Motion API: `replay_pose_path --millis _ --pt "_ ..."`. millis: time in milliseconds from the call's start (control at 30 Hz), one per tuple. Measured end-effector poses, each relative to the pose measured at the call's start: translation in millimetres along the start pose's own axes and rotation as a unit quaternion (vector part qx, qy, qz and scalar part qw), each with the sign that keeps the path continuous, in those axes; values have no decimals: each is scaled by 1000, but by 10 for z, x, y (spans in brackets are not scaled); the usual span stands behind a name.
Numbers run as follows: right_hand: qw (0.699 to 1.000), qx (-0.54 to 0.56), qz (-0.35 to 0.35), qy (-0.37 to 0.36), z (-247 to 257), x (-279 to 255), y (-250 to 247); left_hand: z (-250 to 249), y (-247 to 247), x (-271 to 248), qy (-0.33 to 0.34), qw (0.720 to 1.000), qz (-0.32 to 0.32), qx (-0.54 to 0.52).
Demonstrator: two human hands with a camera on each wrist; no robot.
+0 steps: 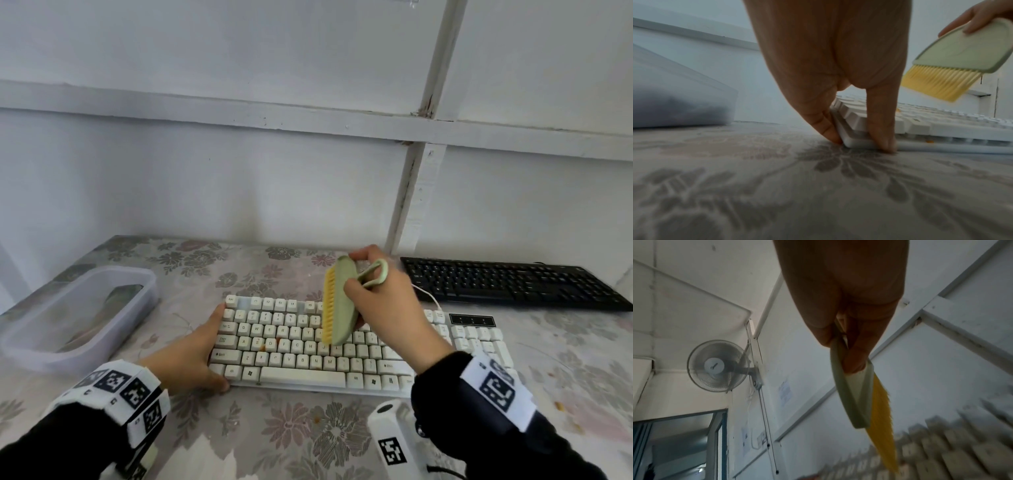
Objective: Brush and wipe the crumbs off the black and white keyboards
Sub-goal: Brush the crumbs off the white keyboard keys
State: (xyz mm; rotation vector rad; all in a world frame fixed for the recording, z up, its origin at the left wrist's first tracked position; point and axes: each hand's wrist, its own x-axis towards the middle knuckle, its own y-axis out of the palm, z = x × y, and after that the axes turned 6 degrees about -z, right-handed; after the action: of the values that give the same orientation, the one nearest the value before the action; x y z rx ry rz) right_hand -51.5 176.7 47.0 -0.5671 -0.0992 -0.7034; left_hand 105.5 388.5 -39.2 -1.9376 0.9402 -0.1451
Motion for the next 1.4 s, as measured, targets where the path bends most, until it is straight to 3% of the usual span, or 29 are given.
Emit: replay_pose_path --millis 200,333,433,567,767,900,1000,1133,1400 --pt "997 -55 58 5 -147 -202 117 6 2 9 1 1000 0 -3" --pt "989 -4 133 69 -56 -227 -44 7 -3 9 8 1000 4 -13" --pt "994 29 79 77 24 -136 -133 0 1 3 12 1000 3 -7" --pt "999 7 7 35 11 -21 -73 16 1 10 14 1000 0 -5" --pt "997 -39 63 23 -131 -196 80 50 -2 39 22 1000 -1 -11" --pt "992 -36 110 59 -177 -311 -33 23 -3 22 30 1000 0 -11" --pt "994 6 74 80 -136 -278 -140 29 -4 19 35 999 0 -10" --pt "998 37 -26 39 -72 -150 -143 20 -3 19 50 999 -1 -18" --pt "999 -42 13 23 -165 -279 89 157 40 98 70 996 -5 -60"
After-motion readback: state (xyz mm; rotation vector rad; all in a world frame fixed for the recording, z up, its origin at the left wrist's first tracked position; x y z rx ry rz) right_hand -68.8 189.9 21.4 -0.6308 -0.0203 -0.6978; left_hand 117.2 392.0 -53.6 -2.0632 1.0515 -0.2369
